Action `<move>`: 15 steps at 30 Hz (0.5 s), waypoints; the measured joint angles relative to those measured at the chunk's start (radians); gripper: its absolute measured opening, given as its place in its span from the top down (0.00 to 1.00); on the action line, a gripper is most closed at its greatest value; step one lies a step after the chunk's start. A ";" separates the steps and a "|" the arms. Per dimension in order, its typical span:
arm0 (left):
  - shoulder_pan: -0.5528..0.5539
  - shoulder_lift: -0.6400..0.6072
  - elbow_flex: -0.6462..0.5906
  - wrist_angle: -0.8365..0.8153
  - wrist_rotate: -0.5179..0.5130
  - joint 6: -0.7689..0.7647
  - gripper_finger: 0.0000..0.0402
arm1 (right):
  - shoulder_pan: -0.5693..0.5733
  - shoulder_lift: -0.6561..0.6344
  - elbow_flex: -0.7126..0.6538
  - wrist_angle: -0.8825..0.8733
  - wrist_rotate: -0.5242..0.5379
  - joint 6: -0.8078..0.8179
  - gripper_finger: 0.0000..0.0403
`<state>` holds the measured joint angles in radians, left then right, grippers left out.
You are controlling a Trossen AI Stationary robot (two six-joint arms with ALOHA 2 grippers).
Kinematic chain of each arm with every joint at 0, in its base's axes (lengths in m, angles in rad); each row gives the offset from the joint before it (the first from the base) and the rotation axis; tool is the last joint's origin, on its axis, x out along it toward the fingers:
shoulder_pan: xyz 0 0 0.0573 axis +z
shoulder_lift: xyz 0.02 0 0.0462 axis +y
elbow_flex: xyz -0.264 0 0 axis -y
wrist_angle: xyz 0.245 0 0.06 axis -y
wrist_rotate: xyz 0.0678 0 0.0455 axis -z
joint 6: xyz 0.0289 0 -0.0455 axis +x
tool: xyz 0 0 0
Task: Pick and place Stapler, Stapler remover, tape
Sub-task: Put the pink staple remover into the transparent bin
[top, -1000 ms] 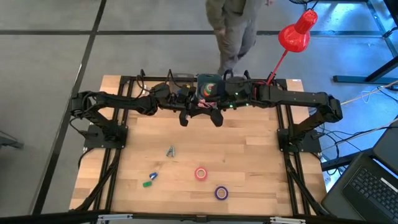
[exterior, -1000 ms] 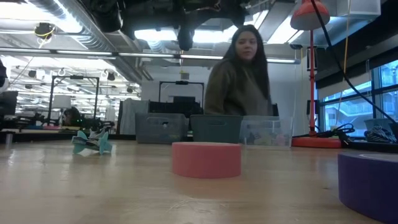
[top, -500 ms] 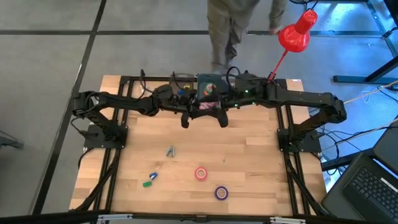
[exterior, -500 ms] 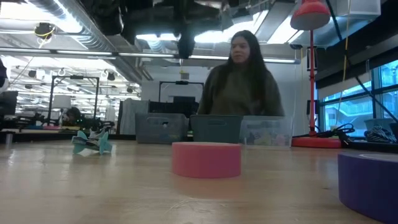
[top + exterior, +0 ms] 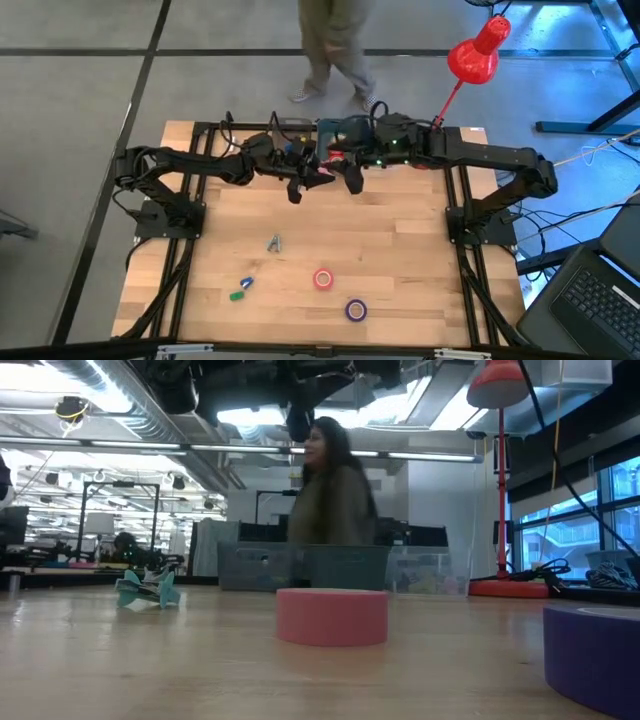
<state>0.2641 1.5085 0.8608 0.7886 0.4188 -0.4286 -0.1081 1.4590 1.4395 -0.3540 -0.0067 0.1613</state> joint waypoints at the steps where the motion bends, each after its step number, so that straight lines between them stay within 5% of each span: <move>1: 0.001 0.000 0.000 0.000 0.000 -0.003 0.79 | 0.000 -0.003 0.000 -0.022 0.023 -0.007 0.39; 15: 0.006 -0.001 0.000 0.001 0.000 0.004 0.79 | -0.008 -0.007 -0.001 -0.055 -0.025 0.038 0.38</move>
<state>0.2705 1.5078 0.8608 0.7898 0.4189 -0.4246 -0.1164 1.4517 1.4384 -0.4088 -0.0313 0.1994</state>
